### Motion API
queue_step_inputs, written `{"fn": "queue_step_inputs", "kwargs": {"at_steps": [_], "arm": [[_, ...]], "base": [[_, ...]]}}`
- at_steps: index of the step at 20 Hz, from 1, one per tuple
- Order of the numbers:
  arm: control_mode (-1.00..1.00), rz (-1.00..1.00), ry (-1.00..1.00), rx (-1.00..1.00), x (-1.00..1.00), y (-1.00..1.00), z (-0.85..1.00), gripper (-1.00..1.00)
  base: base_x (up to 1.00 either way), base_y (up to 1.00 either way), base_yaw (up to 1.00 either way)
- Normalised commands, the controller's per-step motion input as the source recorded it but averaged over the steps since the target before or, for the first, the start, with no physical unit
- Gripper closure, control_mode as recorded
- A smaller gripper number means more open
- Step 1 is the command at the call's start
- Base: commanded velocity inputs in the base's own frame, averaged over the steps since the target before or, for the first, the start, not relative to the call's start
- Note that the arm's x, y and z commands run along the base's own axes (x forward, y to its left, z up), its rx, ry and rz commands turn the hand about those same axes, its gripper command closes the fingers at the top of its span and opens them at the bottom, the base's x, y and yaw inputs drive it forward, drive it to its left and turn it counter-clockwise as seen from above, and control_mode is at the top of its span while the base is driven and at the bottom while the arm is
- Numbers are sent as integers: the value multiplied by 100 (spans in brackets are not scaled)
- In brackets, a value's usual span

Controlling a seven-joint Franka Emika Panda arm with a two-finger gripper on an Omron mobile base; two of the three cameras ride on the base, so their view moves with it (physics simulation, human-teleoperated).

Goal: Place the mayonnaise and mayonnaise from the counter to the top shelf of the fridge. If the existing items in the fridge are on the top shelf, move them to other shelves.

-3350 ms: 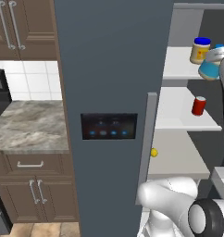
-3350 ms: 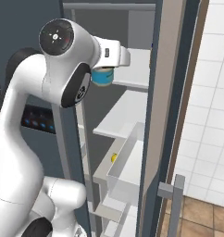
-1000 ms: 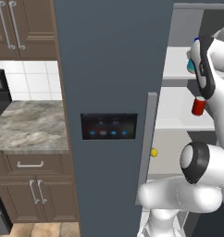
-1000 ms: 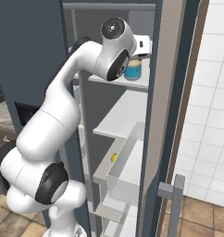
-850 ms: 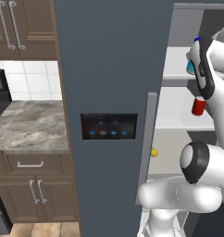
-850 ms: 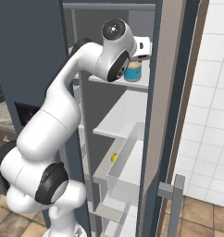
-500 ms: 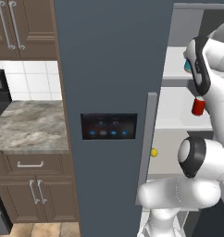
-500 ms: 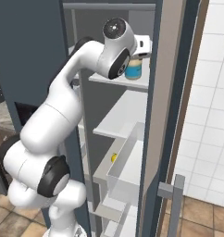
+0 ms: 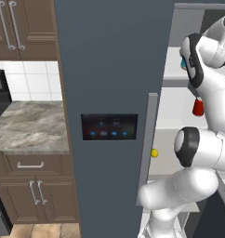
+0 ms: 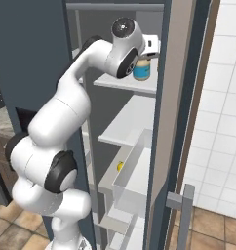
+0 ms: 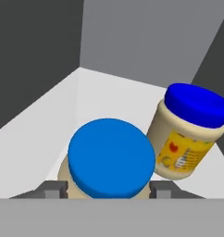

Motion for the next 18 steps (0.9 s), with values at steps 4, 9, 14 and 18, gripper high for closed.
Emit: {"fn": "queue_step_inputs", "kwargs": {"at_steps": [4, 9, 14, 18], "arm": [[-100, 0, -1, 0, -2, 0, 1, -100], [-100, 0, -8, 0, -10, 9, 8, -100], [-100, 0, -14, 0, -49, 17, 8, -100], [-100, -5, -26, 0, -100, 23, -1, -100]], "base": [[0, 0, 0], [0, 0, 0], [0, 0, 0], [0, 0, 0]]}}
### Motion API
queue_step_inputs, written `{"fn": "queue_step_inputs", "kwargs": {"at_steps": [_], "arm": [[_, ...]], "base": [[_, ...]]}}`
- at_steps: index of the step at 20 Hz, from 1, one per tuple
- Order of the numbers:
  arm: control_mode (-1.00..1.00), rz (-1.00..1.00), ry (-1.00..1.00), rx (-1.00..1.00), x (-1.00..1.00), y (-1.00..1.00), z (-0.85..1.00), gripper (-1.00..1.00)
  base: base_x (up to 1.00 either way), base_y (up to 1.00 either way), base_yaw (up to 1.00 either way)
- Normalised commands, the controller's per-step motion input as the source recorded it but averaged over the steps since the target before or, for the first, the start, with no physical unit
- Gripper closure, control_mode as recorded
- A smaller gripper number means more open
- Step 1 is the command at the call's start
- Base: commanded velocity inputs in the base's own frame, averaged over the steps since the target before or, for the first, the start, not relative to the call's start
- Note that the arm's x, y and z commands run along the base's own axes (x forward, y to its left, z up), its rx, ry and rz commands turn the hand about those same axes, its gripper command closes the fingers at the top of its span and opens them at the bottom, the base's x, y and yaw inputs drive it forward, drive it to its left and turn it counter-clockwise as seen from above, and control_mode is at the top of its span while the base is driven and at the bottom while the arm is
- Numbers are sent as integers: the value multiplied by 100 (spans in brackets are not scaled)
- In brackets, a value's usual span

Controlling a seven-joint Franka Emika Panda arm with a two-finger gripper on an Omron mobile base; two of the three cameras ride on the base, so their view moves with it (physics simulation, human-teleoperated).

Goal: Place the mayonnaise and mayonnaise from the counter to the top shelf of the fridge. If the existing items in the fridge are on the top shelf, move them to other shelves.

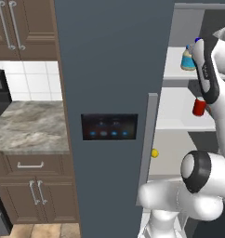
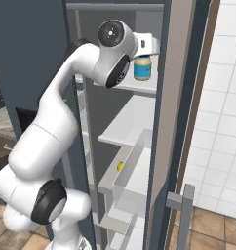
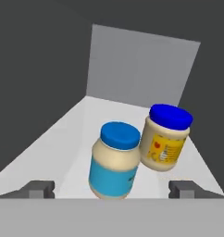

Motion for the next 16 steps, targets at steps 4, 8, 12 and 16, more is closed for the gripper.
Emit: {"fn": "queue_step_inputs", "kwargs": {"at_steps": [4, 8, 12, 16], "arm": [[-100, -3, -34, 0, -100, 47, -16, -100], [-100, 0, -25, 0, -100, 80, -20, -100], [-100, 0, -11, -2, -100, 90, -2, -100], [-100, 0, -1, -2, -100, 78, 1, -100]], "base": [[0, 0, 0], [0, 0, 0], [0, 0, 0], [0, 0, 0]]}}
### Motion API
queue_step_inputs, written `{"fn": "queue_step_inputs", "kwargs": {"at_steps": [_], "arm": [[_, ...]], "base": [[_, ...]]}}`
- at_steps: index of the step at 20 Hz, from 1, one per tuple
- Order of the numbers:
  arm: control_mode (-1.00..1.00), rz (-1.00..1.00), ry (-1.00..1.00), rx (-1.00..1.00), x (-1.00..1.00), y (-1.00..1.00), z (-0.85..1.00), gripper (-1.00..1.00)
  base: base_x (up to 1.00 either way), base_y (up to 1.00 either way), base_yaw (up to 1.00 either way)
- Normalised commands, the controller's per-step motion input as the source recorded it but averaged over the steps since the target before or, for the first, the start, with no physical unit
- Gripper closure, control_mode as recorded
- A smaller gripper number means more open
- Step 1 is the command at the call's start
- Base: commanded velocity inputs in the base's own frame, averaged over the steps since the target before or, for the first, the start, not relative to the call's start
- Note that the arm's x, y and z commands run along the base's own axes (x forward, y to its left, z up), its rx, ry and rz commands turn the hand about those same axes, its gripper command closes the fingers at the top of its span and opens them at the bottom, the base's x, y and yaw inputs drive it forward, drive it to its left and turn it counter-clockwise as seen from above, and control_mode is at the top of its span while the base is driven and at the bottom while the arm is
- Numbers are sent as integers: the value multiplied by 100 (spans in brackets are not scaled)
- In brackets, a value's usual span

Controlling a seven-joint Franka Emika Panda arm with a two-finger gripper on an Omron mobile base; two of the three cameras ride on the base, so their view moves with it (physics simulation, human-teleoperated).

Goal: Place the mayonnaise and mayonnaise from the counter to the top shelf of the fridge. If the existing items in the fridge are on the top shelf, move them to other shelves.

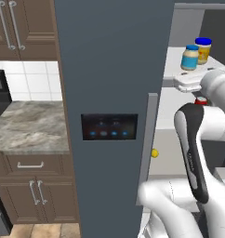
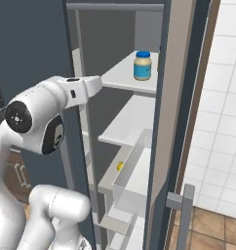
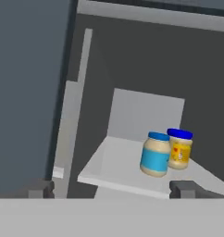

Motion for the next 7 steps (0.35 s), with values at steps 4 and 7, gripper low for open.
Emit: {"fn": "queue_step_inputs", "kwargs": {"at_steps": [4, 7], "arm": [[-100, 0, 6, 0, -100, 57, 11, -100], [-100, -2, 2, 0, -100, 40, 0, -100]], "base": [[0, 0, 0], [0, 0, 0]]}}
